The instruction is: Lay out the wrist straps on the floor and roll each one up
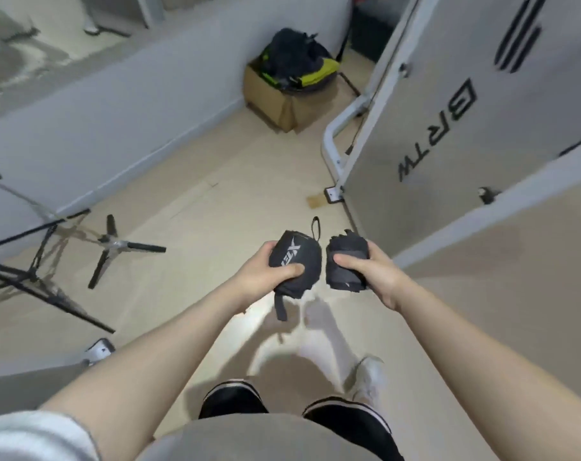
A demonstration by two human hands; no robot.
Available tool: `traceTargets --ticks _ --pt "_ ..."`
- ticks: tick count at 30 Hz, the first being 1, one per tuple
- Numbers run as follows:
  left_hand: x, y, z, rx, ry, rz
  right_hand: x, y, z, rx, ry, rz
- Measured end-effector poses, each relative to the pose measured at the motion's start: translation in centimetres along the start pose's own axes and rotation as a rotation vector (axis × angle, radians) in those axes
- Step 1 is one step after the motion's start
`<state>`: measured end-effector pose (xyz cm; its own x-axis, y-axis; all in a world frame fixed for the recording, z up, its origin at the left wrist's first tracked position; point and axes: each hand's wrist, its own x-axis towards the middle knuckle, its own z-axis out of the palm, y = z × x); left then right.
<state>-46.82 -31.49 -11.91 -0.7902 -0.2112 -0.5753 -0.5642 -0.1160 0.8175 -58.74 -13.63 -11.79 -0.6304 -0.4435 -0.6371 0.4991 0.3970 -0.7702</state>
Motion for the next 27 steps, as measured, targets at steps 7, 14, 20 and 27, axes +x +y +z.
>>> traceTargets --ticks 7,14,20,27 --pt "5.4 5.8 24.9 0.118 -0.208 0.067 -7.7 3.7 -24.3 0.06 0.273 -0.06" --pt "11.0 13.8 48.7 -0.01 -0.318 0.086 -13.1 5.4 -47.4 0.151 0.47 -0.086" --pt "20.7 21.4 62.8 -0.149 -0.306 0.002 -9.4 3.2 -61.9 0.182 0.69 -0.142" --pt "36.7 30.9 75.0 -0.103 -0.234 -0.004 -2.0 -1.9 -79.1 0.063 0.885 -0.197"
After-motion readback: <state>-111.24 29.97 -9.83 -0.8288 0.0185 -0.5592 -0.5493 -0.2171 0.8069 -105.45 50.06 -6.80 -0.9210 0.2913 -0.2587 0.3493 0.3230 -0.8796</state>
